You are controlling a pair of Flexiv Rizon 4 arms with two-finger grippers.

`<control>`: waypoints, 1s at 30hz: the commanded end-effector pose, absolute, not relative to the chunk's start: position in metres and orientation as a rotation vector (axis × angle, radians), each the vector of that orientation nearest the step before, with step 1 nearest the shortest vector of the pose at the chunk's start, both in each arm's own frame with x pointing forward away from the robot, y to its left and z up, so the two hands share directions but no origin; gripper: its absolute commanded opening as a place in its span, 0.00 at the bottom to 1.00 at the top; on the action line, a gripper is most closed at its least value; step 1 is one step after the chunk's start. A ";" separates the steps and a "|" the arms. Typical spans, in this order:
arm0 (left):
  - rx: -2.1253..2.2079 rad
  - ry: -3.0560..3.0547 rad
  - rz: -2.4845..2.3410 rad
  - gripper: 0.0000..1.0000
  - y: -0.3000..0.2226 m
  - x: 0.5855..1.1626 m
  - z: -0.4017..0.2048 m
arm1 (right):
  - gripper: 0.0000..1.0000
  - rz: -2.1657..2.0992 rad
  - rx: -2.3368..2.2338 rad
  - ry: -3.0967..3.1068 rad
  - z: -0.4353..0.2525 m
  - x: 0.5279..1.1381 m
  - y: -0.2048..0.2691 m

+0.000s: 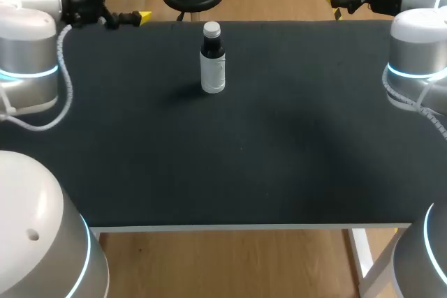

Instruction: Unscrew the bottle cap

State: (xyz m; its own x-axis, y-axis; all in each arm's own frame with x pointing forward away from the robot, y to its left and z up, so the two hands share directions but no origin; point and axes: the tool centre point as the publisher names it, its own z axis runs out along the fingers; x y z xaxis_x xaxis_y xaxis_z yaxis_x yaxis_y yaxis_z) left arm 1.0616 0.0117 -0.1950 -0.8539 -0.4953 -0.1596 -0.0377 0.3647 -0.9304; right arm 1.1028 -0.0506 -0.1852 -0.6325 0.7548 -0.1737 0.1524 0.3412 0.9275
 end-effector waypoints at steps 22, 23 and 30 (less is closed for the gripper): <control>0.091 2.491 -1.747 1.00 -0.029 1.062 -0.230 | 1.00 1.296 0.790 2.009 -0.185 1.103 -0.051; 0.096 2.494 -1.749 1.00 -0.031 1.061 -0.231 | 1.00 1.296 0.790 2.009 -0.185 1.103 -0.051; 0.087 2.549 -1.726 1.00 -0.045 1.053 -0.238 | 1.00 1.296 0.790 2.009 -0.185 1.103 -0.051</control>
State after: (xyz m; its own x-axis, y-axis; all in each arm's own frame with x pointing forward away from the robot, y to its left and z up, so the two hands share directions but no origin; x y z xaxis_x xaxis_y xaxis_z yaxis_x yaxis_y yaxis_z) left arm 1.0521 -0.0413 -0.2380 -0.9962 0.0062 -0.0874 0.0836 0.3651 -0.9272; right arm 1.1028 -0.0506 -0.1852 -0.6324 0.7549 -0.1737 0.1525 0.3412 0.9275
